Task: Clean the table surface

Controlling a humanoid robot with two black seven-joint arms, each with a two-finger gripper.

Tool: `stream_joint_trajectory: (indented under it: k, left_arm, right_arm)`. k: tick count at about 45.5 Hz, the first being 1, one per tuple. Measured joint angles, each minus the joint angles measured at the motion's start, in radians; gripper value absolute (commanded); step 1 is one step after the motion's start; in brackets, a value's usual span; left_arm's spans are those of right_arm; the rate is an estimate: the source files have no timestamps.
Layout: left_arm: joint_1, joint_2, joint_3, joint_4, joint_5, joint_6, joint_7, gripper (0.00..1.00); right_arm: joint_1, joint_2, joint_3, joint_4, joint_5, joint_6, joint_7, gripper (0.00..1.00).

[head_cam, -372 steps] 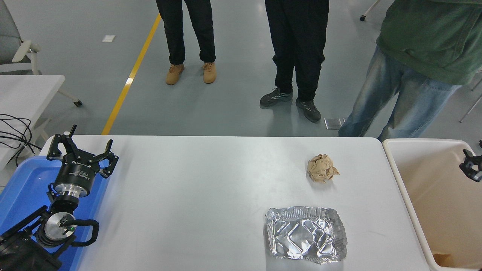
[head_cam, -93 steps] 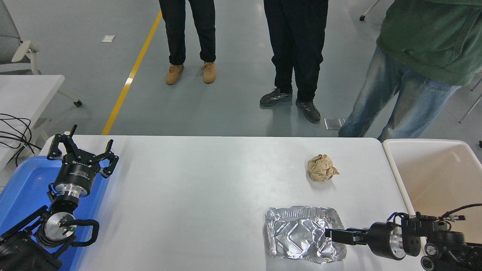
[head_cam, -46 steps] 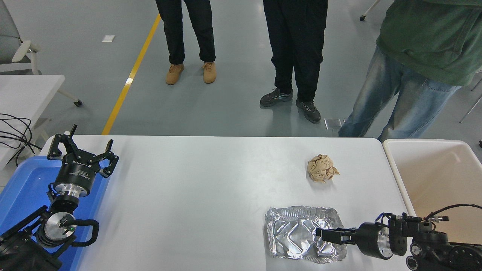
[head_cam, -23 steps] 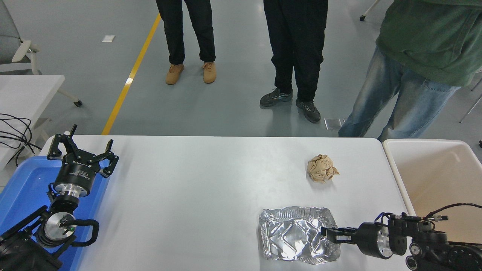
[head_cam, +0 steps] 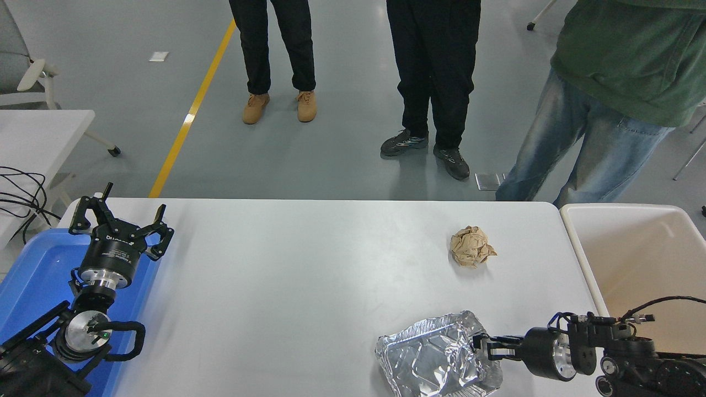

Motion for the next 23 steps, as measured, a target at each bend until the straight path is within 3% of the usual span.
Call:
stream_joint_trajectory:
  k: [23]
  left_arm:
    - [0.000,0.000,0.000,0.000,0.000,0.000,0.000,0.99]
  right_arm:
    - [0.077,-0.105,-0.008,0.076,0.018,0.070,0.002,0.00]
